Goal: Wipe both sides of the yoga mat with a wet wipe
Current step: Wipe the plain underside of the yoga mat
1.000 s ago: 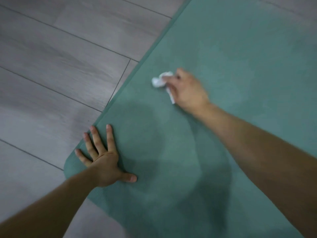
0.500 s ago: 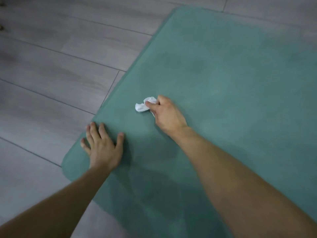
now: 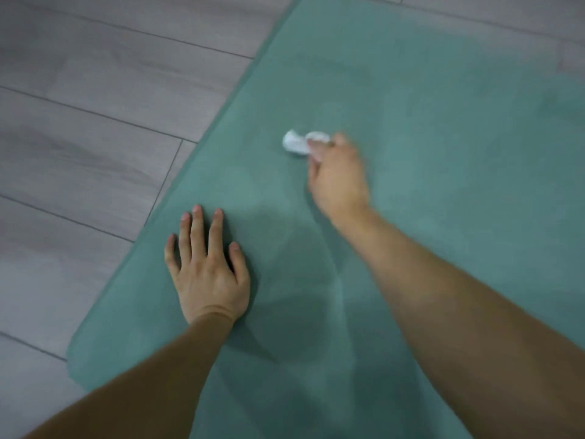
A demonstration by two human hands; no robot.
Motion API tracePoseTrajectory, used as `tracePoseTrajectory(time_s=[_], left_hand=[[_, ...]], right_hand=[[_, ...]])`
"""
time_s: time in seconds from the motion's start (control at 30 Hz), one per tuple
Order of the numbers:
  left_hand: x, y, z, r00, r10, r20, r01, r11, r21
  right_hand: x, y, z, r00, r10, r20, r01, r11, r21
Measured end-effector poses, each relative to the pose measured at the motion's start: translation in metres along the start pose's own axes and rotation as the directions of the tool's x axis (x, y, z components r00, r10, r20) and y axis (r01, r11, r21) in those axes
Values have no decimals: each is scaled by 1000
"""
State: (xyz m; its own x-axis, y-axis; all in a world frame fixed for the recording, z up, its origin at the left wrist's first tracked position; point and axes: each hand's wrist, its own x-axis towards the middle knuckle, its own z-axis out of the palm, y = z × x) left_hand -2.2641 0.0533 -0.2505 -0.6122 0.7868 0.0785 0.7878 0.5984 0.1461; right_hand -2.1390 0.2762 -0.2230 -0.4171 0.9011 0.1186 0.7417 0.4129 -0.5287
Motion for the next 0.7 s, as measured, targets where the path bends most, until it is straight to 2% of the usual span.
tracePoseTrajectory(time_s=[0.03,0.07,0.1,0.13,0.17,0.2,0.23,0.27,0.3,0.33,0.37,0.4,0.43,0.5,0.57,0.63,0.7], left_hand=[[0,0,0,1000,-4,-1,4,1000,3],[0,-1,-1,1000,-9,0,9,1000,2],[1,-1,-2,1000,-13,-3,13,1000,-6],[1,-1,-2,1000,-12,-8,12,1000,-17],[2,0,-2,1000,-7,-9,6,1000,-17],[3,1,-2,1000,-6,-3,6,1000,-8],[3,0,-2,1000,-9,0,9,1000,1],[2,-1,-1,1000,-11,-2,11,1000,6],[1,-1,-2,1000,-12,-2,12,1000,11],[0,-1,-2,1000,-9,2,9,1000,13],[0,-2,-2,1000,-4,7,4,1000,14],[0,-2,-2,1000,-1,9,1,1000,14],[1,-3,-2,1000,-2,9,2,1000,12],[1,-4,-2,1000,-5,6,4,1000,16],[0,-2,-2,1000,-3,2,3,1000,9],[2,0,-2,1000,-1,-4,1,1000,7],[2,-1,-2,1000,1,-10,-1,1000,5]], right_hand=[[-23,-29,17,962,-227,154,214,972,94],[-47,-51,26,846,-453,282,418,891,178],[-60,-59,27,717,-603,351,564,797,216],[-55,-54,19,640,-684,350,654,724,219],[-37,-39,9,643,-706,296,686,703,187],[-14,-21,-3,737,-643,209,630,765,134],[12,-3,-20,864,-487,125,482,873,71],[37,13,-38,963,-251,103,253,967,-7],[56,28,-52,990,-25,136,30,999,-35],[70,41,-60,975,115,188,-117,993,-3],[77,48,-66,950,168,262,-180,984,21],[79,53,-69,935,178,308,-192,981,15],[80,54,-72,937,196,290,-199,980,-19],[78,60,-76,965,257,45,-251,961,-114],[74,57,-85,939,292,-183,-310,948,-75],[66,47,-82,957,158,-245,-168,986,-23],[51,41,-62,990,-37,-133,30,998,-58]])
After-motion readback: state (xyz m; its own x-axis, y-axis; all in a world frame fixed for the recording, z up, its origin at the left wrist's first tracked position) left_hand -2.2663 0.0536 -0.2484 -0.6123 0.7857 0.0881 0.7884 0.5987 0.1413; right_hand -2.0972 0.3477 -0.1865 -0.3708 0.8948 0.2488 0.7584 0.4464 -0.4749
